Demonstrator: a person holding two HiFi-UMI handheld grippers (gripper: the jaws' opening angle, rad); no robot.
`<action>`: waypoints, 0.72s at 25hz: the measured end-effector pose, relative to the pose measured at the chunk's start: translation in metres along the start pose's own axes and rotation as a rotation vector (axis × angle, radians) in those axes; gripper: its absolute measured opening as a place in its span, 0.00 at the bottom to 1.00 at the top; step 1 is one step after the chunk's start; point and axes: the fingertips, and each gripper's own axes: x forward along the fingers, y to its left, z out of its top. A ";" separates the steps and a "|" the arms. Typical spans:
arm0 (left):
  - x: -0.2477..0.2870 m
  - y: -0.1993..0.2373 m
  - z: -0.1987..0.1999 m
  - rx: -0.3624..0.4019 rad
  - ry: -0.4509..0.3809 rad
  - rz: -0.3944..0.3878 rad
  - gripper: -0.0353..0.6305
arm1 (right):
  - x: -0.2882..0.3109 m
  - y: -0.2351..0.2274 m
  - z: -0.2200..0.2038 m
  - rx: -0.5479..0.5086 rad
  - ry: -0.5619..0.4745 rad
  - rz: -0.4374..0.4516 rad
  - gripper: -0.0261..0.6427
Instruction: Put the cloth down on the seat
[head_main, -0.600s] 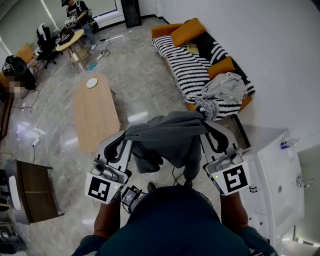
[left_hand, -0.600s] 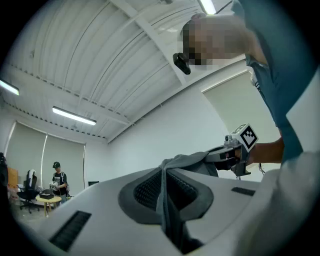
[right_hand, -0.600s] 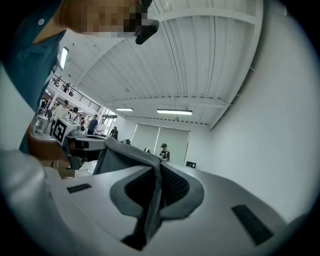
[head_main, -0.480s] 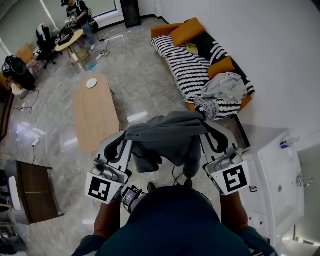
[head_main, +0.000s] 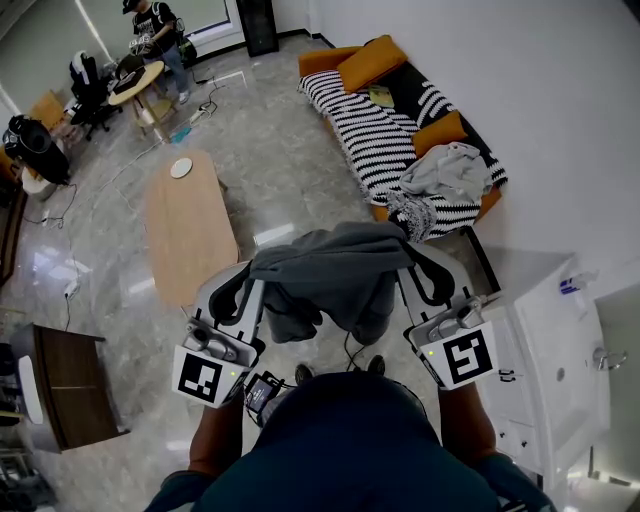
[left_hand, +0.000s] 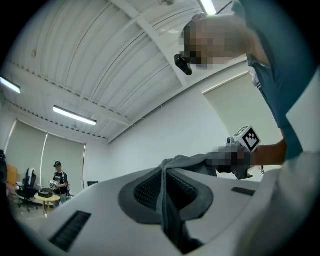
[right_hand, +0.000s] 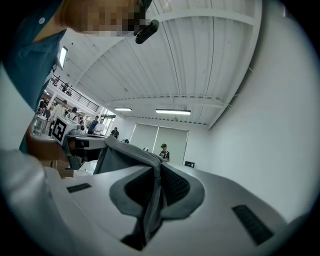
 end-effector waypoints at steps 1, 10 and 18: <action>0.000 -0.002 0.000 0.001 -0.003 0.003 0.09 | -0.002 0.000 -0.001 -0.004 0.000 -0.005 0.09; 0.027 -0.020 0.005 0.045 -0.048 0.051 0.09 | -0.011 -0.024 -0.012 -0.136 -0.023 -0.091 0.09; 0.063 -0.058 0.000 -0.053 -0.078 0.094 0.09 | -0.028 -0.064 -0.035 -0.135 -0.002 0.004 0.09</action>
